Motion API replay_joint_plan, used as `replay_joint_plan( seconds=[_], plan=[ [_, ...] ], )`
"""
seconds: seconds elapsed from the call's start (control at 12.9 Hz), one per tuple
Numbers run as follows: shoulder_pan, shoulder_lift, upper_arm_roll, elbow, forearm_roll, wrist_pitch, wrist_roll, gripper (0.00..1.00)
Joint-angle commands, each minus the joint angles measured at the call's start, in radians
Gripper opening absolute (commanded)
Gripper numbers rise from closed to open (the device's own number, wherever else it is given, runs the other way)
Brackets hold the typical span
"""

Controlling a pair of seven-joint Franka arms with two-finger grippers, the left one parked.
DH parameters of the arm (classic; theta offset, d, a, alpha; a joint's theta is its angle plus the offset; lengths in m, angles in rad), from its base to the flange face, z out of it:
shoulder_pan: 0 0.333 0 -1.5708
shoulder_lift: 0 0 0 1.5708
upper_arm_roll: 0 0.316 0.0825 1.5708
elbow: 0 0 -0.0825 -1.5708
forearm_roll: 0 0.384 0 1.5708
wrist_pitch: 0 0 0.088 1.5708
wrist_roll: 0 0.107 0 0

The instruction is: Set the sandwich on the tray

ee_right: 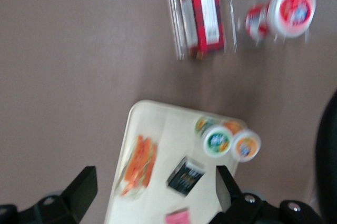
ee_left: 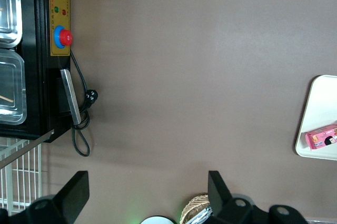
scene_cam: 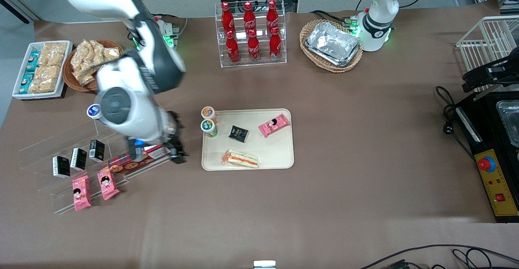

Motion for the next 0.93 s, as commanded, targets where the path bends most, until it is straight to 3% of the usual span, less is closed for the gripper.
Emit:
replay_joint_plan(
  seconds=[0.0,0.16,0.39,0.85],
  plan=[
    [-0.150,-0.080,0.004,-0.033,0.038,-0.109,-0.466,1.00],
    [-0.205,-0.114,0.001,-0.033,0.031,-0.154,-0.671,1.00],
    [-0.227,-0.152,-0.004,-0.028,0.023,-0.165,-0.791,1.00],
    [-0.244,-0.240,-0.033,-0.037,-0.041,-0.203,-1.349,1.00]
  ],
)
